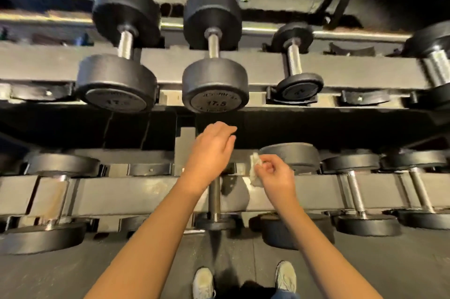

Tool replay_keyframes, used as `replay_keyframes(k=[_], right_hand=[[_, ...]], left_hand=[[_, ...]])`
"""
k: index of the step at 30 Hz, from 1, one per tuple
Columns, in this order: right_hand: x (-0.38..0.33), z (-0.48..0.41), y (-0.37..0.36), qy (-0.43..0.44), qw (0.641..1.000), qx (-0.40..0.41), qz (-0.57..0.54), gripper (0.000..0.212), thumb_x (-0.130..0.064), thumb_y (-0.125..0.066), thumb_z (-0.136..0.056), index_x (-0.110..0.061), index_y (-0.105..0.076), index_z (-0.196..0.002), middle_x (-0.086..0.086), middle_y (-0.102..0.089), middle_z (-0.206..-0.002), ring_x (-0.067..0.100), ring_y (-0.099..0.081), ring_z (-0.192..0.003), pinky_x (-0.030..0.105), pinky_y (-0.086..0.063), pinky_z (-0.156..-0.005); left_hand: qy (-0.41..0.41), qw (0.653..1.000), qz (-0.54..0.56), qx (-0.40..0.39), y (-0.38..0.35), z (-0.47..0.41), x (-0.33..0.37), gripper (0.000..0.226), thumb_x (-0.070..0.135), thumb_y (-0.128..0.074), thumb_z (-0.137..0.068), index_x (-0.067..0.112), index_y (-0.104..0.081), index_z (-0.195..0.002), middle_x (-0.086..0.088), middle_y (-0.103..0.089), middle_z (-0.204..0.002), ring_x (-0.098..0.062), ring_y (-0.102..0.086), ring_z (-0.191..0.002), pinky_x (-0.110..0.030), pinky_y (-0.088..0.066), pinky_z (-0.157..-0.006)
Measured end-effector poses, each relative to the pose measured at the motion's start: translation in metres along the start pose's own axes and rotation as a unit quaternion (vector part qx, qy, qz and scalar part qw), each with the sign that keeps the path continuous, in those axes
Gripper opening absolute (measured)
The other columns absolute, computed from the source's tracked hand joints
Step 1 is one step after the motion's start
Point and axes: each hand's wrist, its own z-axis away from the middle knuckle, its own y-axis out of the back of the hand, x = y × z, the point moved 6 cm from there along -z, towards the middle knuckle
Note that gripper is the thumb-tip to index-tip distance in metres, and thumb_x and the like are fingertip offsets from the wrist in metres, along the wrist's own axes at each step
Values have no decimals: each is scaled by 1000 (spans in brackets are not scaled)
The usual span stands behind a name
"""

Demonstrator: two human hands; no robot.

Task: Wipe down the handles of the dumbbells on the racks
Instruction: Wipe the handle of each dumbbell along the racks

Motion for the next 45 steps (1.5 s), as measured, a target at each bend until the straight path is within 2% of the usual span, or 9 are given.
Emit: replay_keyframes(k=[8, 14, 17, 19, 21, 27, 32, 38, 45], right_hand=[[-76, -47, 85, 55, 996, 77, -8, 13, -31, -64, -90, -22, -67, -98, -4, -64, -75, 3, -58, -67, 7, -42, -58], [-96, -112, 123, 45, 996, 75, 25, 13, -36, -60, -90, -24, -66, -90, -6, -62, -70, 10, -58, -66, 22, -40, -58], [-100, -145, 138, 55, 993, 77, 70, 11, -31, -58, -92, -22, -65, -93, -6, -60, -70, 14, -56, -69, 26, -35, -60], [-103, -165, 144, 59, 992, 78, 80, 15, -29, -57, -93, -19, -66, -99, -2, -64, -78, 18, -60, -76, 30, -42, -65], [-107, -184, 147, 65, 991, 82, 86, 21, -27, -57, -93, -16, -66, -107, 2, -67, -87, 21, -63, -82, 35, -50, -71], [-114, -228, 139, 67, 984, 89, 139, 23, -24, -56, -93, -15, -64, -113, 6, -67, -95, 23, -63, -86, 37, -52, -74], [-102, -246, 124, 19, 981, 64, 183, 25, -21, -57, -93, -12, -64, -116, 9, -67, -100, 25, -62, -91, 28, -44, -72], [-96, -254, 116, -21, 978, 79, 193, 25, -16, -59, -91, -10, -65, -115, 12, -67, -98, 26, -61, -88, 26, -41, -71], [-95, -268, 108, -54, 981, 50, 179, 20, -12, -61, -90, -8, -68, -108, 14, -70, -99, 28, -66, -88, 44, -54, -82]], left_hand=[[-156, 970, -188, 9, 23, -87, 73, 25, 14, -54, -91, 8, -64, -113, -7, -61, -111, -26, -55, -103, -40, -44, -87], [-79, 955, -277, -75, 9, -156, 45, 39, 31, -49, -95, 9, -58, -126, -9, -55, -129, -28, -49, -120, -42, -33, -104], [-60, 932, -336, -123, 3, -173, 31, 52, 45, -31, -96, 14, -57, -128, -3, -55, -130, -23, -48, -123, -38, -30, -103], [-72, 915, -369, -147, 3, -183, 30, 59, 50, -22, -94, 18, -56, -129, -1, -56, -130, -21, -48, -122, -37, -33, -101], [-85, 902, -390, -162, 0, -190, 28, 50, 48, -31, -98, 20, -51, -134, 1, -53, -134, -19, -44, -126, -36, -32, -102], [-61, 906, -373, -190, -5, -204, 20, 53, 52, -31, -96, 20, -49, -135, 1, -49, -135, -19, -40, -127, -35, -33, -102], [-70, 917, -350, -176, -3, -200, 22, 72, 60, -17, -85, 17, -64, -118, -2, -63, -114, -23, -53, -112, -37, -44, -88], [-97, 913, -322, -232, -8, -213, 22, 74, 64, -11, -87, 22, -40, -141, 1, -42, -141, -18, -31, -134, -34, -31, -106], [-83, 931, -301, -190, -8, -220, 21, 72, 58, -15, -86, 16, -49, -134, -3, -51, -132, -22, -42, -127, -35, -33, -104]])
